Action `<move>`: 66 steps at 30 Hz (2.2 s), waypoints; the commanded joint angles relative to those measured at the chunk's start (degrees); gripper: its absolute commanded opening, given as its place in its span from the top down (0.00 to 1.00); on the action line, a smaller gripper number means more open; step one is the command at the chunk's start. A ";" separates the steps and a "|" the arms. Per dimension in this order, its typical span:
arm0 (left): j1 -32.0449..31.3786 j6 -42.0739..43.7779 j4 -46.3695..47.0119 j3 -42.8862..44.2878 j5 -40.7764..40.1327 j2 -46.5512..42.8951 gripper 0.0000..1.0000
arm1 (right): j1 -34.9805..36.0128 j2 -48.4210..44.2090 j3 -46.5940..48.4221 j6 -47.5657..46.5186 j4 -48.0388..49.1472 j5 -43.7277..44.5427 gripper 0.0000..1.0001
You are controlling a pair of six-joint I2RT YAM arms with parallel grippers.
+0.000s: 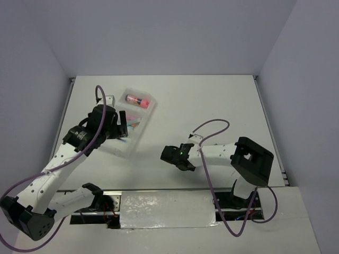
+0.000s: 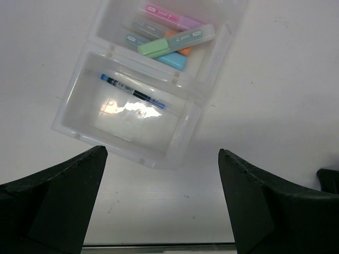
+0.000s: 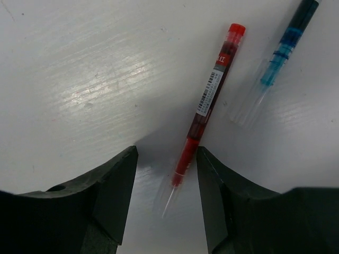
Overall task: Sort the stationery into containers
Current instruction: Pick up the pen from the center of the board, then place the pen in the storage box, then pick up the pen from the center of the board.
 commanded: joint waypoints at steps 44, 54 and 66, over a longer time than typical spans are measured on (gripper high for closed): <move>16.59 0.10 4.44 -5.60 -4.01 -13.57 0.01 | -0.56 30.41 54.89 -82.65 35.09 -33.28 0.70; 16.59 1.50 6.45 -4.99 1.68 -12.26 0.01 | -7.93 14.53 40.16 -70.12 38.43 -29.56 0.36; -22.24 -2.04 34.90 10.10 16.10 30.48 0.01 | -25.07 -48.71 5.41 -43.62 -2.84 7.13 0.22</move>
